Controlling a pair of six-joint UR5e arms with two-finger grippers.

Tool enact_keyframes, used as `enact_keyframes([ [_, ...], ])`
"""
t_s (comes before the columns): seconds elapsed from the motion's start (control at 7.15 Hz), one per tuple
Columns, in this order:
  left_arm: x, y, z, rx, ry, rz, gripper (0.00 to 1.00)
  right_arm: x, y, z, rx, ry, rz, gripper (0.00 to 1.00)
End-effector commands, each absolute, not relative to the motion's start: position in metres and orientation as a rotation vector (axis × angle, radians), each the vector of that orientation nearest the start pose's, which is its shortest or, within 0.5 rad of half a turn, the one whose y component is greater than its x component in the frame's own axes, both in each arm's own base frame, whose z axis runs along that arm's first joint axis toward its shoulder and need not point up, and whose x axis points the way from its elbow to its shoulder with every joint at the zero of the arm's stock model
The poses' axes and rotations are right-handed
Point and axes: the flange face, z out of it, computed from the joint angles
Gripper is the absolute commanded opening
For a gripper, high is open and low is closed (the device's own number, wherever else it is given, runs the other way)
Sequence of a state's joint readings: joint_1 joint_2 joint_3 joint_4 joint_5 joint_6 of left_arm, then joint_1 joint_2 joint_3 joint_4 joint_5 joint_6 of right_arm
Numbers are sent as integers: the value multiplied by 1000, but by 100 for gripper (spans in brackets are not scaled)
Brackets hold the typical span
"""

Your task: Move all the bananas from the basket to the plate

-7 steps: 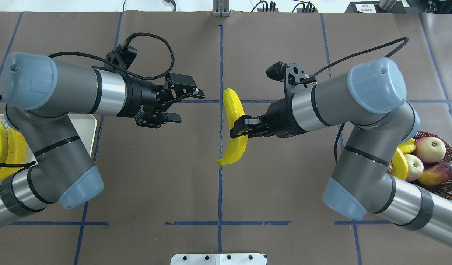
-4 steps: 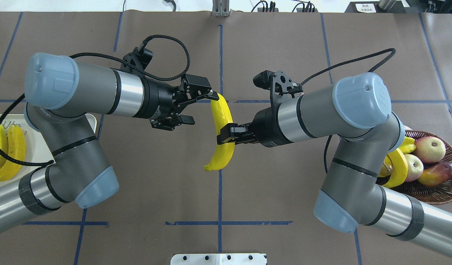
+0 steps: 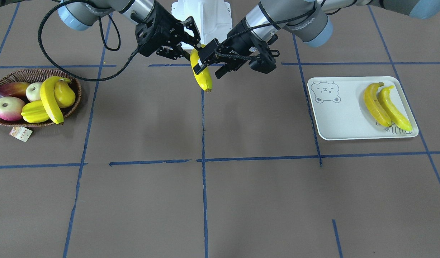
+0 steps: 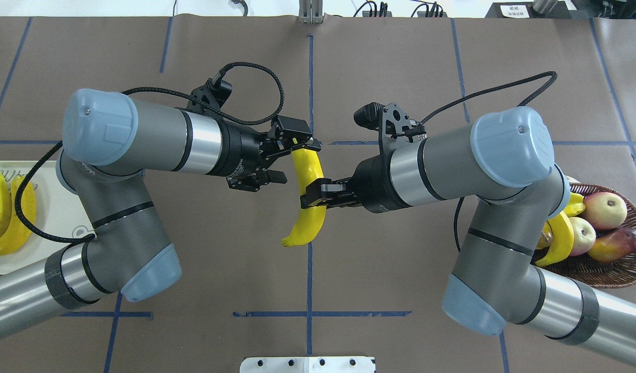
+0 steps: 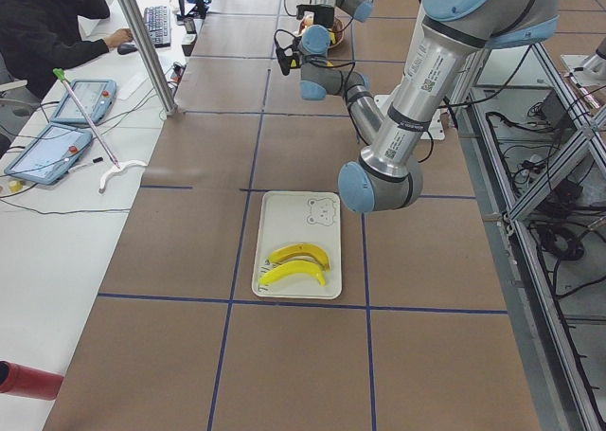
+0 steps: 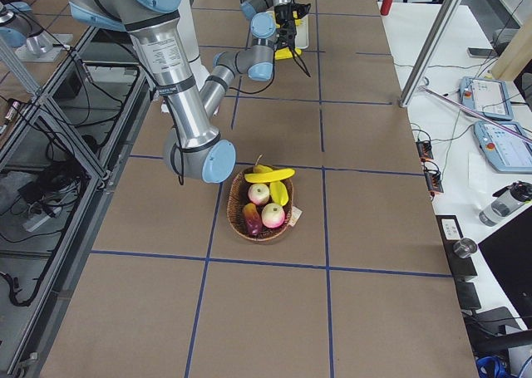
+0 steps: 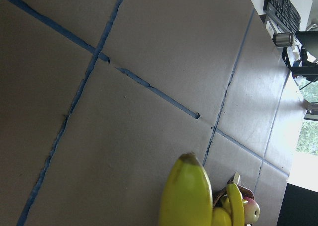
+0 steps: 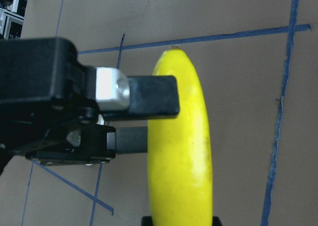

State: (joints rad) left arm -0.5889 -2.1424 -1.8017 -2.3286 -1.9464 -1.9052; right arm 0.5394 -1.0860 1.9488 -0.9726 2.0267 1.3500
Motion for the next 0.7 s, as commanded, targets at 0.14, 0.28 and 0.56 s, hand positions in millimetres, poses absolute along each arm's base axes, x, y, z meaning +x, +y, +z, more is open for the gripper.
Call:
enact_keyframes([
  [0.14, 448, -405, 136, -103, 1579, -423, 78, -429, -358, 149, 184, -1466, -79, 1],
  [0.28, 448, -405, 135, -104, 1580, -421, 72, -429, -358, 149, 184, -1466, -79, 1],
  [0.56, 447, -405, 134, -102, 1581, -417, 6, -429, -357, 145, 185, -1472, -82, 28],
])
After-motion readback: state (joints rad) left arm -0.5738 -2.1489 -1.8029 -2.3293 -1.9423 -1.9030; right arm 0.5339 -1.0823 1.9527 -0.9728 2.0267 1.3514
